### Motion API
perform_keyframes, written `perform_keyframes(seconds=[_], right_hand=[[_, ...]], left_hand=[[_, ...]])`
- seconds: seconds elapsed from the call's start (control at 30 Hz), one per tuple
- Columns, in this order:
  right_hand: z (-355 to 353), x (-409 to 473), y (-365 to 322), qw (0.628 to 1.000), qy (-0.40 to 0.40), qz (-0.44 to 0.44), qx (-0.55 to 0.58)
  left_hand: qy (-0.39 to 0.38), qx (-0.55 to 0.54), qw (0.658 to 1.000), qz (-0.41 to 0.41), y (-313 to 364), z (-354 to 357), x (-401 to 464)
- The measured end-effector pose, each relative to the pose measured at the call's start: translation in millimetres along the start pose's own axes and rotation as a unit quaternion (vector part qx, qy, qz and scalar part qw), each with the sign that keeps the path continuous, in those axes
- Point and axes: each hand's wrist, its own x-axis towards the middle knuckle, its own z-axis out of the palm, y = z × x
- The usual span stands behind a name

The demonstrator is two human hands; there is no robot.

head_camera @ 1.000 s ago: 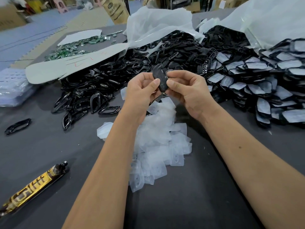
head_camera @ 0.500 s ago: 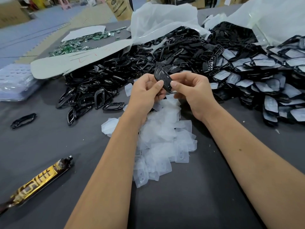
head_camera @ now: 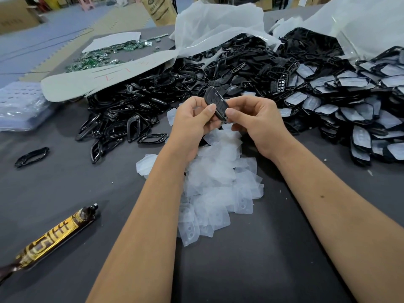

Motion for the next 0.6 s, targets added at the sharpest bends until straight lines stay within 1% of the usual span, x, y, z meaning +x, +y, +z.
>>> perform_keyframes(seconds=[0.23,0.43,0.53,0.6], right_hand=[[0,0,-1,1.0,-0.022,0.001,-0.008],[-1,-1,-7,0.993,-0.037,0.054,0.1],[-12,-1,-15,0.99,-0.015,0.064,0.126],[-25,-3,-22,0.994,0.01,0.041,0.105]], left_hand=[[0.005,0.006,1.0,0.008,-1,-2,1],[0.005,0.045,0.999,0.021,-1,3,1],[-0.016,0.084,0.995,0.044,7,14,2],[-0.035,0.093,0.994,0.049,13,27,6]])
